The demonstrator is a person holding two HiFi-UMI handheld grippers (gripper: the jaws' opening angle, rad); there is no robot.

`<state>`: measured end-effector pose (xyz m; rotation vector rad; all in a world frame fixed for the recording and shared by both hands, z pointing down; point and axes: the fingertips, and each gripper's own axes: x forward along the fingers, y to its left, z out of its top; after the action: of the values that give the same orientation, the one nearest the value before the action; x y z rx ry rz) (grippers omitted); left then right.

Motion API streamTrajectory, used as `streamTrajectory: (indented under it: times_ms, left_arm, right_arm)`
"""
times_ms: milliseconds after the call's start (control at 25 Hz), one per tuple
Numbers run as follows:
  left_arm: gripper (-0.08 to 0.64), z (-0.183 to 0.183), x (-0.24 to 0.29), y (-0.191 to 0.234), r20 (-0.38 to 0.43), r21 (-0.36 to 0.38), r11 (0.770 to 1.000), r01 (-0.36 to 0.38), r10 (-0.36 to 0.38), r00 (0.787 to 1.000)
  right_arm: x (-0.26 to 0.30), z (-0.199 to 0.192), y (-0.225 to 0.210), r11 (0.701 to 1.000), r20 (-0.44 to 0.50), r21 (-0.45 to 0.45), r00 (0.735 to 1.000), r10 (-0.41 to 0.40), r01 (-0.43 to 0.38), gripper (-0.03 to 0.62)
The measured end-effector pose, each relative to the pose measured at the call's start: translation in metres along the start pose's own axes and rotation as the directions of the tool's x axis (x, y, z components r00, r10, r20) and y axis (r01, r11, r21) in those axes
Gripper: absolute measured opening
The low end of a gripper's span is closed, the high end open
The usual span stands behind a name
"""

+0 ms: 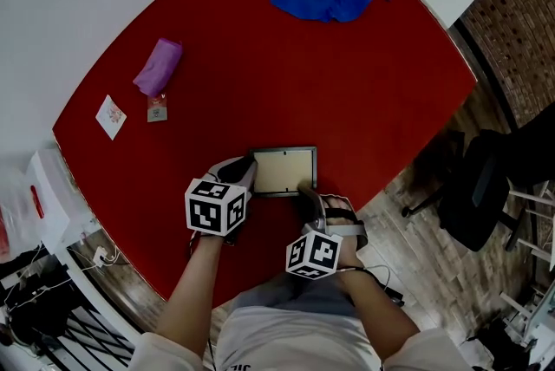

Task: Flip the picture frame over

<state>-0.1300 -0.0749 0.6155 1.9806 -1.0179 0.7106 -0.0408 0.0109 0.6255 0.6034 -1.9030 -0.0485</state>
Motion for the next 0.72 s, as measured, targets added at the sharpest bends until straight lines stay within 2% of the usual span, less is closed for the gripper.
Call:
streamTrajectory:
  times_ms: [240,560,720]
  left_arm:
    - [0.063,-0.0109,0.0052,0.0033,0.009,-0.008,0.999,-0.044,0.044,0.999]
    - [0.063,-0.0098,0.0073,0.0012,0.025,0.058,0.991,-0.118,0.116,0.993]
    - [0.064,-0.0102,0.0073,0.0017,0.029,0.054,0.991,-0.124,0.122,0.992]
  right_arm:
    - [0.0002,-0.0032,0.0019,0.998,0.013,-0.004,0.998,0.061,-0.061,0.081]
    - [-0.0010,-0.0036,0.0018,0.990,0.044,0.045,0.991,0.129,-0.131,0.081]
    - [-0.0024,-0.0011,0.0027,0.984,0.081,0.108,0.987,0.136,-0.145,0.081]
